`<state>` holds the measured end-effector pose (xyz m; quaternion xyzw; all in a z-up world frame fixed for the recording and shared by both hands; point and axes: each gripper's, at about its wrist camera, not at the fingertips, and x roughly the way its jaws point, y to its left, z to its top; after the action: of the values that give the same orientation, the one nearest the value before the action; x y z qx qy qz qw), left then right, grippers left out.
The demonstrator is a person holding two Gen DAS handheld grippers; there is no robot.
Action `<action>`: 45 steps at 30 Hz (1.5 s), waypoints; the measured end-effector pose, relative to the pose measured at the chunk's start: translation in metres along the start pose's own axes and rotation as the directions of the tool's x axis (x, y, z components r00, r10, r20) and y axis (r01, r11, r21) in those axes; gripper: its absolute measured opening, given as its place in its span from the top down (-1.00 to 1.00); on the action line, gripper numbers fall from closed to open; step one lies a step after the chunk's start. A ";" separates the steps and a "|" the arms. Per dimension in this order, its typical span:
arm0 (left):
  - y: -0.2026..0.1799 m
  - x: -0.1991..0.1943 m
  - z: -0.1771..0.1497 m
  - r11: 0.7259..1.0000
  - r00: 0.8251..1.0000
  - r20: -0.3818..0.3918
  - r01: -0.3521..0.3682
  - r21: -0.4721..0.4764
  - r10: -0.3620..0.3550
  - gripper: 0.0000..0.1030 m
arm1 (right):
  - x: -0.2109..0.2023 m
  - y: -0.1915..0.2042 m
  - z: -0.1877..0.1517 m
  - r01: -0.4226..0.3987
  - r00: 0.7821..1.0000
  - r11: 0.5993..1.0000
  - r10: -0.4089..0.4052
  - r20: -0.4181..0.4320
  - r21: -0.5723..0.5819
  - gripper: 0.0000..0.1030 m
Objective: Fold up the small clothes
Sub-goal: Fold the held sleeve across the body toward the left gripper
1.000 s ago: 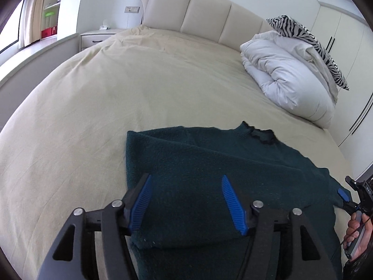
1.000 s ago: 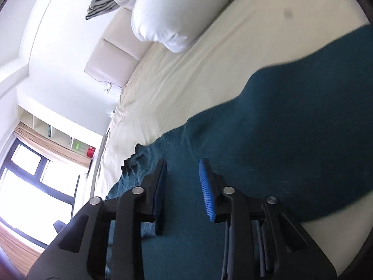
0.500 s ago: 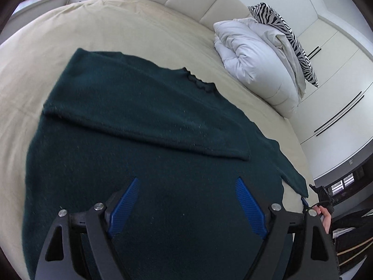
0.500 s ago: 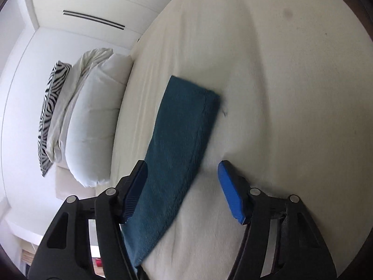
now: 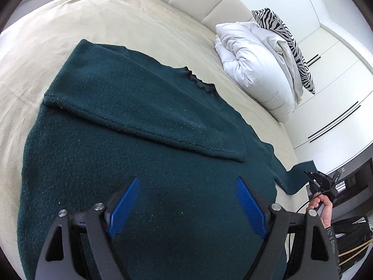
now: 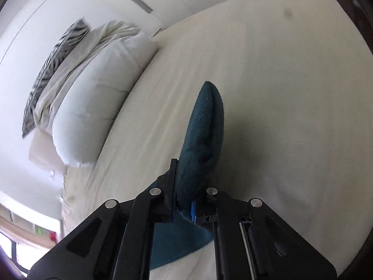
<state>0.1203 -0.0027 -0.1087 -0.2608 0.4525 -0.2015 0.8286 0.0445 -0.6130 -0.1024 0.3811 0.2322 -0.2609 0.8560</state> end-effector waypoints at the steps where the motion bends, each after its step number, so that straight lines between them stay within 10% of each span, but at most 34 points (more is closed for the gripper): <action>1: 0.003 -0.003 0.001 1.000 1.000 0.007 0.005 -0.010 -0.005 -0.66 | -0.003 0.038 -0.009 -0.020 1.000 0.993 0.020 -0.002 -0.112 0.87; 6: 0.020 -0.018 0.009 0.998 0.998 0.049 0.029 -0.053 -0.026 -0.66 | -0.010 0.201 -0.096 -0.100 0.995 0.817 0.092 -0.043 -0.569 0.87; 12: 0.036 -0.026 0.019 0.995 0.997 0.070 0.040 -0.093 -0.033 -0.66 | -0.003 0.309 -0.227 -0.153 0.988 0.562 0.104 -0.115 -0.813 0.88; 24: 0.029 -0.003 0.040 0.996 0.998 0.050 0.052 -0.069 -0.048 -0.66 | 0.029 0.316 -0.367 -0.220 0.971 0.456 0.012 -0.241 -0.862 0.80; 28: 0.014 0.015 0.051 0.997 0.998 0.019 0.062 -0.047 -0.061 -0.67 | 0.034 0.305 -0.374 -0.294 0.947 0.482 0.027 -0.321 -0.825 0.42; 30: 0.003 0.024 0.056 0.998 0.998 0.003 0.065 -0.025 -0.065 -0.67 | 0.026 0.300 -0.375 -0.332 0.937 0.474 0.066 -0.344 -0.815 -0.24; 34: -0.018 0.052 0.068 0.998 0.998 -0.038 0.059 0.025 -0.058 -0.65 | 0.001 0.282 -0.370 -0.344 0.934 0.465 0.081 -0.348 -0.816 -0.26; 40: -0.043 0.108 0.077 0.996 0.986 -0.168 0.025 0.082 -0.011 0.01 | -0.033 0.223 -0.329 -0.416 0.897 0.630 0.167 -0.409 -0.655 -0.26; 45: -0.058 0.125 0.074 0.986 0.982 -0.183 -0.021 0.164 0.051 0.14 | -0.052 0.170 -0.295 -0.425 0.890 0.736 0.234 -0.391 -0.527 -0.19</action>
<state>0.2413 -0.1009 -0.1197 -0.1648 0.5152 -0.2458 0.8044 0.0525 -0.2737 -0.1584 0.1609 0.3569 0.0443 0.9191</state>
